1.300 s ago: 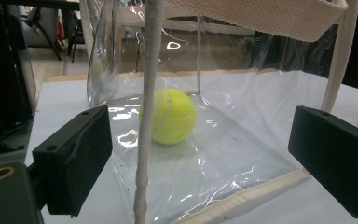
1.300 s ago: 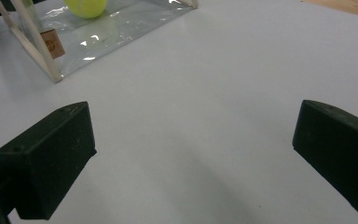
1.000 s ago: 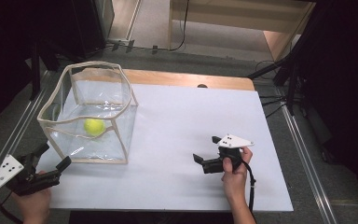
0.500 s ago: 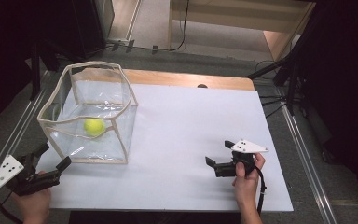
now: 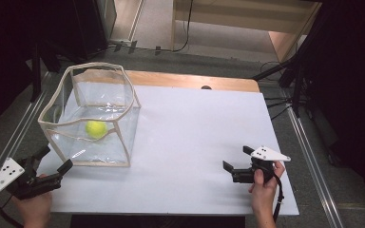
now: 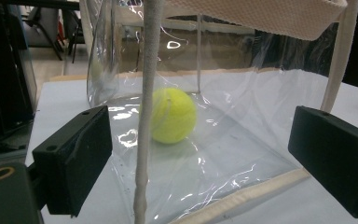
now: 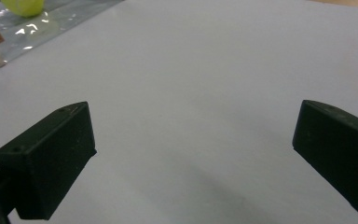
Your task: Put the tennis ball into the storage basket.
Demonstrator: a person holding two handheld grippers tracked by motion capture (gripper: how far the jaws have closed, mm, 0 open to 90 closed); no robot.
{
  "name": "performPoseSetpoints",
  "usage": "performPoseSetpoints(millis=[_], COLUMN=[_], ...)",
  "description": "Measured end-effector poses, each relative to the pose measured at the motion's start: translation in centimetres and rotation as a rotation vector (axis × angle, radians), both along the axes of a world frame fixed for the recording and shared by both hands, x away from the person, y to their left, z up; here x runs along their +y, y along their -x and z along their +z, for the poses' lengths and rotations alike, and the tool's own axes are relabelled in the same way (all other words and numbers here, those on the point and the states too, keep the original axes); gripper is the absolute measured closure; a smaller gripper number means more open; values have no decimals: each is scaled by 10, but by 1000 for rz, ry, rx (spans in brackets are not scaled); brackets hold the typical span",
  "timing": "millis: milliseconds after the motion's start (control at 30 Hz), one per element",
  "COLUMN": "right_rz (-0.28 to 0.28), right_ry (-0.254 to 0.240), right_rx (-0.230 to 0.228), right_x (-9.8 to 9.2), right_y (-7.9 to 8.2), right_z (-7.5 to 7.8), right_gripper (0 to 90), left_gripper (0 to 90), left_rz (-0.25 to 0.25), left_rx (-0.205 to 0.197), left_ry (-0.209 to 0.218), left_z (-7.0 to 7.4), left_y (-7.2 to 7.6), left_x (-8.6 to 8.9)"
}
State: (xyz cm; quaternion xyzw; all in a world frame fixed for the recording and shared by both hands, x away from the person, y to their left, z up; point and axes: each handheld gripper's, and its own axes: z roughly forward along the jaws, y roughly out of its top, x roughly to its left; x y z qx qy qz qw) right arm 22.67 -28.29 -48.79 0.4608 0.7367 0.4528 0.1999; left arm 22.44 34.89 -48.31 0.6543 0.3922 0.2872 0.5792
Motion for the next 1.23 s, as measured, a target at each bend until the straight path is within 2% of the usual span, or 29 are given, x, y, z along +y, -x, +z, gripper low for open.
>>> performPoseSetpoints(millis=[233,333,733,867,1000,1233], right_rz=[-44,-64,-152,-164,-171,-180], right_ry=[-11,8,-36,-42,-87,-81], right_rx=[2,-3,-22,-23,-35,-20], right_x=[-19,-27,-66,-71,-76,-75], right_y=[9,14,28,31,33,33], right_z=[-3,-3,-6,-8,-9,-13], right_gripper=[0,0,0,0,0,0], left_gripper=[65,65,65,65,65,65], left_rz=[0,0,1,2,-1,4], left_rx=[0,0,3,2,1,-2], left_ry=[0,-1,-1,-3,-3,3], left_z=[0,0,0,0,0,0], left_y=[0,0,0,0,0,0], left_x=[0,0,-1,-1,-1,0])
